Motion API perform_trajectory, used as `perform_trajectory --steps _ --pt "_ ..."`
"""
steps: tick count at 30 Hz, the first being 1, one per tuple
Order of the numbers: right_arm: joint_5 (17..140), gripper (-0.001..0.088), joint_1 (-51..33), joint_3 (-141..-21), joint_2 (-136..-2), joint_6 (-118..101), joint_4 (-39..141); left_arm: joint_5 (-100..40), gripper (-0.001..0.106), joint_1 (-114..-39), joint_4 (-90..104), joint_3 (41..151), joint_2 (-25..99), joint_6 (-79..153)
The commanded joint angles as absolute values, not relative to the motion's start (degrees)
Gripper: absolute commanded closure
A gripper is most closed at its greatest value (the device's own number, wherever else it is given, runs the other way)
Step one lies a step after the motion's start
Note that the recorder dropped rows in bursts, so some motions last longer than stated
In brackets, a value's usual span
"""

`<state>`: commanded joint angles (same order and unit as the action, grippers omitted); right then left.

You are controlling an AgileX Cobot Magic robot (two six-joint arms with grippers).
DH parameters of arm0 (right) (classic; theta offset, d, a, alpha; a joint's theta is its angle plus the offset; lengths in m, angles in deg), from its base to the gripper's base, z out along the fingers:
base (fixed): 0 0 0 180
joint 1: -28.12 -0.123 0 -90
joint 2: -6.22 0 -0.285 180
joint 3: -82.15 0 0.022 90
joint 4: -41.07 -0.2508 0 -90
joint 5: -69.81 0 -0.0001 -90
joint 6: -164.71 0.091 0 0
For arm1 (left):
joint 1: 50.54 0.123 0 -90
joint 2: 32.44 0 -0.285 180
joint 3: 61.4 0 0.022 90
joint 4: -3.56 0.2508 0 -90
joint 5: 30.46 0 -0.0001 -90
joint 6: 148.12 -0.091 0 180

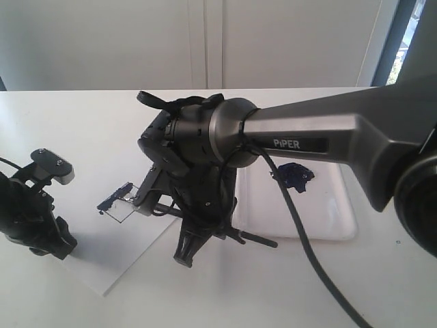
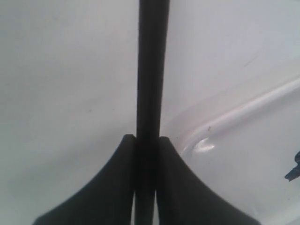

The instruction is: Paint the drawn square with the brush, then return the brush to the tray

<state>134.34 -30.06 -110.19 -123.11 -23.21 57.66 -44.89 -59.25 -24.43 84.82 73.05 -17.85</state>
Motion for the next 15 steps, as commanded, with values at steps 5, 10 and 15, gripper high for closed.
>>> perform_trajectory --steps 5,10,15 --pt "134.58 0.0868 -30.15 -110.19 -122.48 -25.74 53.47 -44.89 0.055 -59.25 -24.43 84.82 73.05 -17.85" --pt "136.42 0.0868 -30.15 -110.19 -122.37 -25.49 53.61 -44.89 0.055 -59.25 -24.43 84.82 73.05 -17.85" --pt "137.46 0.0868 -30.15 -110.19 -122.26 -25.49 53.52 -44.89 0.056 -59.25 -24.42 84.82 73.05 -17.85"
